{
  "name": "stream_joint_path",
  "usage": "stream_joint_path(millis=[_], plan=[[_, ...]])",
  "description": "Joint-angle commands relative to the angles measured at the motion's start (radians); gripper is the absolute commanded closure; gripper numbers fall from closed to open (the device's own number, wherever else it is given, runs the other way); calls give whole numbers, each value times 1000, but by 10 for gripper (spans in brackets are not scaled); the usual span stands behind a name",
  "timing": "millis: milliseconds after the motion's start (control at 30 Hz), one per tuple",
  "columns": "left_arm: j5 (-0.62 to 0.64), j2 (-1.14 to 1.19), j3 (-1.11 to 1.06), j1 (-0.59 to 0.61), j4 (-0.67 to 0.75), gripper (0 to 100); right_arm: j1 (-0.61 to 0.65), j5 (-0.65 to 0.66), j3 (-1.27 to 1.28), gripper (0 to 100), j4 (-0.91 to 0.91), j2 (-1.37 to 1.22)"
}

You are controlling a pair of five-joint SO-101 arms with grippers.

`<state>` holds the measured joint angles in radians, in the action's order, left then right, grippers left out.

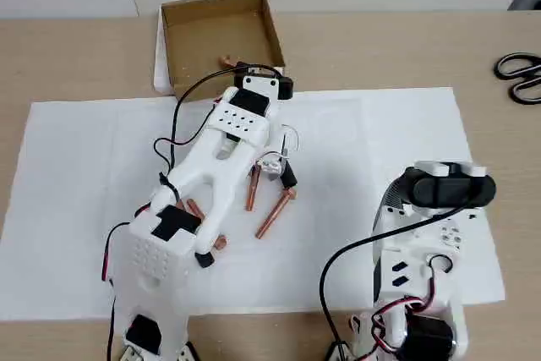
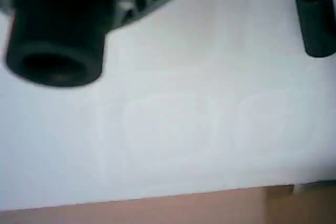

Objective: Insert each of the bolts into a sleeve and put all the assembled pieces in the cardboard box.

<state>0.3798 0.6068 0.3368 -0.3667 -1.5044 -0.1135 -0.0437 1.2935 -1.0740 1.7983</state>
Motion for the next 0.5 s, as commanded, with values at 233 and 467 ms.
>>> stream_joint_path(millis=[233, 467], plan=[[-9, -6, -39, 98, 8, 869, -8, -6, -8, 995, -1, 7], [-137, -6, -42, 55, 32, 990, -8, -6, -8, 995, 1, 7]])
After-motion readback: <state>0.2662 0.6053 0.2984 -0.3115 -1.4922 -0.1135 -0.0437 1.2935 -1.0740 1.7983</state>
